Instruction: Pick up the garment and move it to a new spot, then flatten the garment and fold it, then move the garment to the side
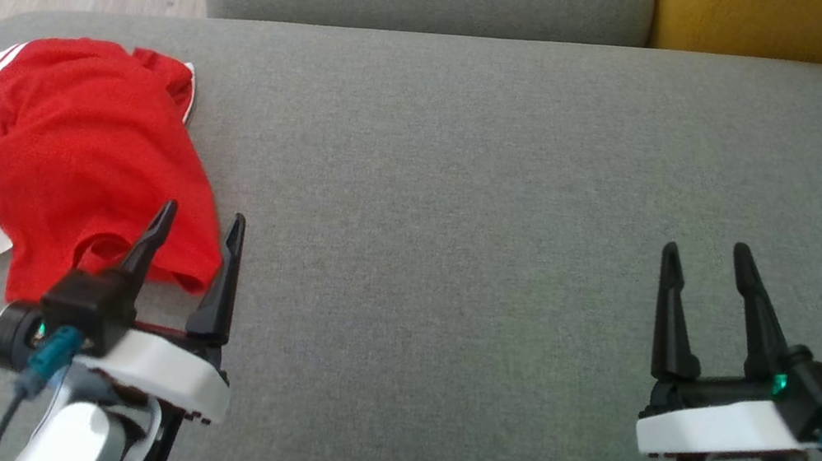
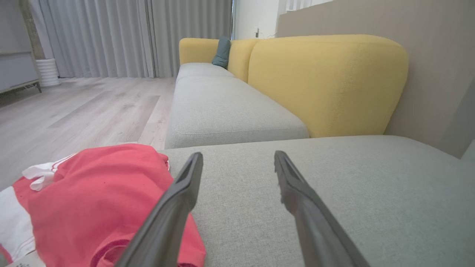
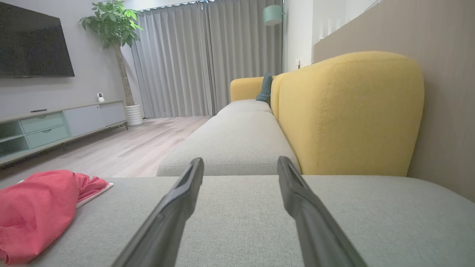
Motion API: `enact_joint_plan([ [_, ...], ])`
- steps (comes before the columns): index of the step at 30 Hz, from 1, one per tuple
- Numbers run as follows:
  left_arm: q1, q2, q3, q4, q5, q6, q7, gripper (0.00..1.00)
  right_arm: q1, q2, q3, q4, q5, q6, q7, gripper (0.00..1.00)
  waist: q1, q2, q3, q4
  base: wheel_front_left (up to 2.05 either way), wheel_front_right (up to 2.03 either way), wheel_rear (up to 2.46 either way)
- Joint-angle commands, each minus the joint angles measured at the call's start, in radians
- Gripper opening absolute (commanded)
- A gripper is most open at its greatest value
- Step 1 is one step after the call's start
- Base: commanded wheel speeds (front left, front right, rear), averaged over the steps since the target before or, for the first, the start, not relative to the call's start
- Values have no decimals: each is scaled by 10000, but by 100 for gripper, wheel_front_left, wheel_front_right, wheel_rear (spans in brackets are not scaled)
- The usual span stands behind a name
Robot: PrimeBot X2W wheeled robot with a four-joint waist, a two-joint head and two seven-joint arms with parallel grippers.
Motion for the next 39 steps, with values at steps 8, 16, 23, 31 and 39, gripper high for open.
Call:
enact_joint_plan([
  [8,-704,470,-225,-501,1005,851,-372,100,-477,-73,344,-469,-1037,-8,-418,100,0,0,-22,-97,0,0,0],
  [16,-475,195,-15,-922,1058,1149,-606,100,-273,-77,-112,-438,-149,-9,-654,100,0,0,-29,-111,0,0,0],
  [23,-20,-405,924,-1042,1162,590,-811,100,-113,-81,-145,-127,36,-9,-860,100,0,0,-73,-171,0,0,0],
  [31,208,-849,1399,-274,1288,-253,-835,100,-43,-81,174,681,413,-9,-885,100,0,0,-154,-201,0,0,0],
  [39,200,-1138,1784,-40,1487,-687,-835,100,-133,-81,194,840,376,-9,-885,100,0,0,-218,-96,0,0,0],
])
